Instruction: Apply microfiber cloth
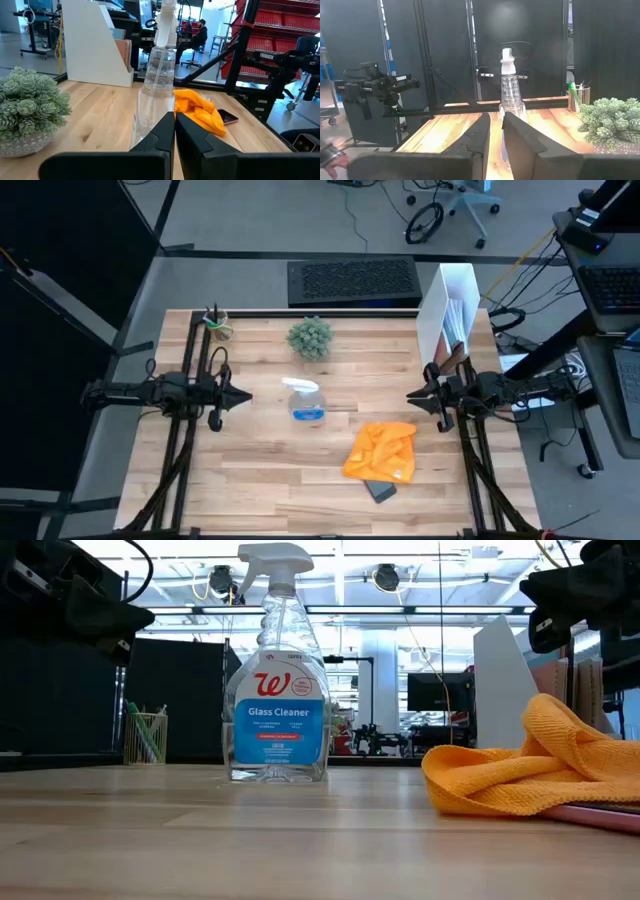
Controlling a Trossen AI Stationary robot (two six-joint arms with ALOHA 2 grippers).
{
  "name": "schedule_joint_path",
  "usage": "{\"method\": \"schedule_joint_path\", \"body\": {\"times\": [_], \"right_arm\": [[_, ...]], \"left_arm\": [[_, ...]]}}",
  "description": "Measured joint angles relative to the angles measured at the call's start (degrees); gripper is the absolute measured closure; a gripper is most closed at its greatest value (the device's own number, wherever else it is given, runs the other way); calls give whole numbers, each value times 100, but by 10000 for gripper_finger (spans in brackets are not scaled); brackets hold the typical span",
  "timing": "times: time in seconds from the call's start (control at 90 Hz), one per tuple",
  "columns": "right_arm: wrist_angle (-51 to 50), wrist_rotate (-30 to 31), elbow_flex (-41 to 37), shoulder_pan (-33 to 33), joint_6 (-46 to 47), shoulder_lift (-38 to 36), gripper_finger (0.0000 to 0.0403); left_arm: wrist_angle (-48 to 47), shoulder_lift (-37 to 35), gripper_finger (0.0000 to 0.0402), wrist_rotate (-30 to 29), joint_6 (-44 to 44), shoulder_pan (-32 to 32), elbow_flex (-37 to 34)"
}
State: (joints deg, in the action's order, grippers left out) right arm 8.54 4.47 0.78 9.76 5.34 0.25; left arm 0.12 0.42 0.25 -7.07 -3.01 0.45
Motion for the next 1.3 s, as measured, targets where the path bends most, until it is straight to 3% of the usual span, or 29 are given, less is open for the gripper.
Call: {"method": "schedule_joint_path", "body": {"times": [1.3], "right_arm": [[340, 2, 2, 0, -130, -2, 364]], "left_arm": [[4, 0, 402, -72, 155, -2, 0]]}}
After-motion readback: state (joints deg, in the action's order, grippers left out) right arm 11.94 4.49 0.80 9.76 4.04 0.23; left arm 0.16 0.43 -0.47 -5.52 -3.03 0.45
